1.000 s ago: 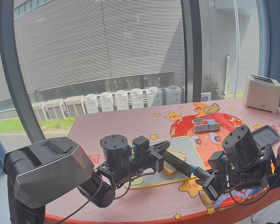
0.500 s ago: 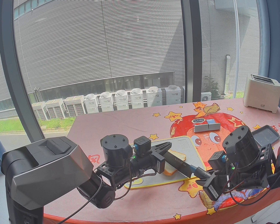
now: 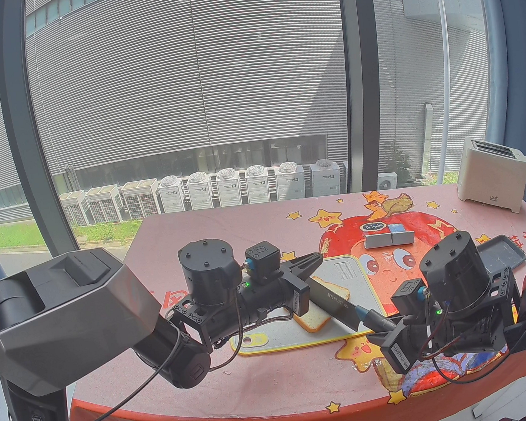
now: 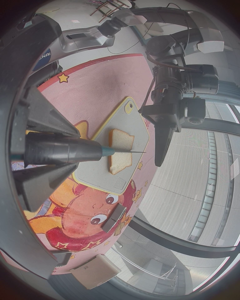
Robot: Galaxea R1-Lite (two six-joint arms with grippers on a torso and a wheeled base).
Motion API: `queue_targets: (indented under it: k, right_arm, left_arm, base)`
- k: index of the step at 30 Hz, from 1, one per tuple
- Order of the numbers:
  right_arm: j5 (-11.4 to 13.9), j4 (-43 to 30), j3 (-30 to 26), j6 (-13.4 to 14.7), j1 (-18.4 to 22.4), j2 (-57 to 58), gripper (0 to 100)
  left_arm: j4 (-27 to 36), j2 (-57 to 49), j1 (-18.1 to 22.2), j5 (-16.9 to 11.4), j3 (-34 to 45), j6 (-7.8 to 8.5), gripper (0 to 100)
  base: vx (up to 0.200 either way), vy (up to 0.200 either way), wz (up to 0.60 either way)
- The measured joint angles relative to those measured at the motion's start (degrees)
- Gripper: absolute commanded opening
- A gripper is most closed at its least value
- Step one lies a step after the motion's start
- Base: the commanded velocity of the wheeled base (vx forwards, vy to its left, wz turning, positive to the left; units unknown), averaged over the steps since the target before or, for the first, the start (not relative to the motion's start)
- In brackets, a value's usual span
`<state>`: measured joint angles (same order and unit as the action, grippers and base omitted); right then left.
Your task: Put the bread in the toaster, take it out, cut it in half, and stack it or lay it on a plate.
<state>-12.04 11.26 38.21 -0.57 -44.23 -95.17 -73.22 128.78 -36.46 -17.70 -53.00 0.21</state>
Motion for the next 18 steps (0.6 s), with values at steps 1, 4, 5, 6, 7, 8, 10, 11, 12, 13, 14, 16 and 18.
queue_targets:
  k: [1,4,5,6,7,8,10,11,12,13,14,16,18]
  right_arm:
    - [0.0,0.0,0.0,0.0,0.0,0.0,0]
    - [0.0,0.0,0.0,0.0,0.0,0.0,0]
    - [0.0,0.0,0.0,0.0,0.0,0.0,0]
    - [0.0,0.0,0.0,0.0,0.0,0.0,0]
    - [0.0,0.0,0.0,0.0,0.0,0.0,0]
    - [0.0,0.0,0.0,0.0,0.0,0.0,0]
    - [0.0,0.0,0.1,0.0,0.0,0.0,0]
    - [0.0,-0.1,0.0,0.0,0.0,0.0,0]
    - [0.0,-0.1,0.0,0.0,0.0,-0.1,0]
    - [0.0,0.0,0.0,0.0,0.0,-0.1,0]
    - [0.0,0.0,0.0,0.0,0.0,-0.2,0]
    - [0.0,0.0,-0.2,0.0,-0.1,-0.3,0]
    - [0.0,0.0,-0.3,0.0,-0.1,-0.4,0]
  left_arm:
    - [0.0,0.2,0.0,0.0,0.0,0.0,0]
    - [-0.1,0.9,-0.1,0.0,0.0,0.04,0]
    - [-0.1,1.2,-0.1,0.0,0.0,0.04,0]
    - [-0.1,1.5,-0.1,0.0,0.0,0.04,0]
    - [-0.1,1.8,-0.1,0.0,0.0,0.04,0]
    - [-0.1,2.1,-0.1,0.0,0.0,0.04,0]
    - [-0.2,2.8,-0.1,0.0,0.3,0.06,0]
    - [-0.3,3.1,-0.1,0.0,0.4,0.06,0]
    - [-0.6,3.4,-0.1,0.0,0.5,0.11,0]
    - [-0.7,3.7,-0.1,0.0,0.5,0.11,0]
    - [-0.8,3.8,-0.1,0.0,0.6,0.11,0]
    - [-0.9,4.1,-0.1,0.0,0.6,0.11,0]
    - [-1.0,4.2,-0.1,0.0,0.6,0.11,0]
  base:
    - [0.0,0.0,0.0]
    - [0.0,0.0,0.0]
    - [0.0,0.0,0.0]
    - [0.0,0.0,0.0]
    - [0.0,0.0,0.0]
    - [0.0,0.0,0.0]
    - [0.0,0.0,0.0]
    - [0.0,0.0,0.0]
    - [0.0,0.0,0.0]
    - [0.0,0.0,0.0]
    - [0.0,0.0,0.0]
    - [0.0,0.0,0.0]
    - [0.0,0.0,0.0]
